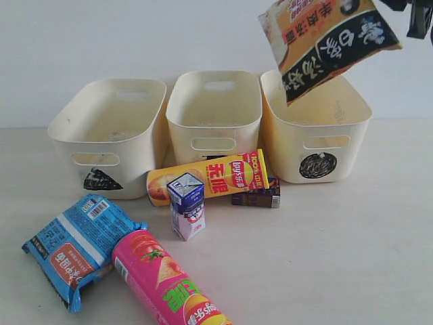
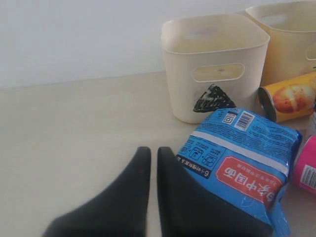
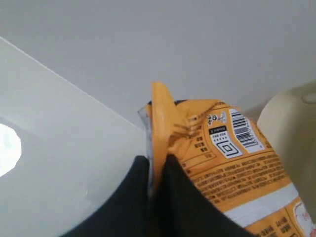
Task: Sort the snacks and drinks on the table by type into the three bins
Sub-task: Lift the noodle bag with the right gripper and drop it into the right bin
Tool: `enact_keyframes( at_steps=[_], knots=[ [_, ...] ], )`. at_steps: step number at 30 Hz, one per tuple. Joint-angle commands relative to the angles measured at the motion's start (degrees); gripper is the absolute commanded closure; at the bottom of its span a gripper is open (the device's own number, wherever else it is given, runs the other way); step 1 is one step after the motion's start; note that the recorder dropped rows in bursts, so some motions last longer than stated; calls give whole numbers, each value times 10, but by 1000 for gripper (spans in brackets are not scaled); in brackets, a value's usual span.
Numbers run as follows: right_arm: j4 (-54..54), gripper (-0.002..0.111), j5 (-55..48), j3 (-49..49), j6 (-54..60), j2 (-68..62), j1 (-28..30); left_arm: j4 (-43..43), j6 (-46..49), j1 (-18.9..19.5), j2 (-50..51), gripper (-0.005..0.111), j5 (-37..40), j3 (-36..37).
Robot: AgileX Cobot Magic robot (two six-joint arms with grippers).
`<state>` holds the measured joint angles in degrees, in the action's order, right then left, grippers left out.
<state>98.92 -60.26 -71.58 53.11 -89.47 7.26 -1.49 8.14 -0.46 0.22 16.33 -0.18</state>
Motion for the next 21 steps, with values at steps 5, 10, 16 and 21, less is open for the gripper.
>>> enact_keyframes(
  at_steps=[5, 10, 16, 21],
  knots=[
    [10, 108, 61, -72, -3, -84, 2, -1, -4, -1, -2, 102, 0, 2],
    [10, 108, 102, -111, -2, -141, 2, -1, -4, -1, -2, 102, 0, 2],
    [10, 108, 158, -146, -1, -195, 2, -1, -4, -1, -2, 102, 0, 2],
    [10, 108, 206, -148, 1, -231, 2, -1, -4, -1, -2, 102, 0, 2]
  ],
)
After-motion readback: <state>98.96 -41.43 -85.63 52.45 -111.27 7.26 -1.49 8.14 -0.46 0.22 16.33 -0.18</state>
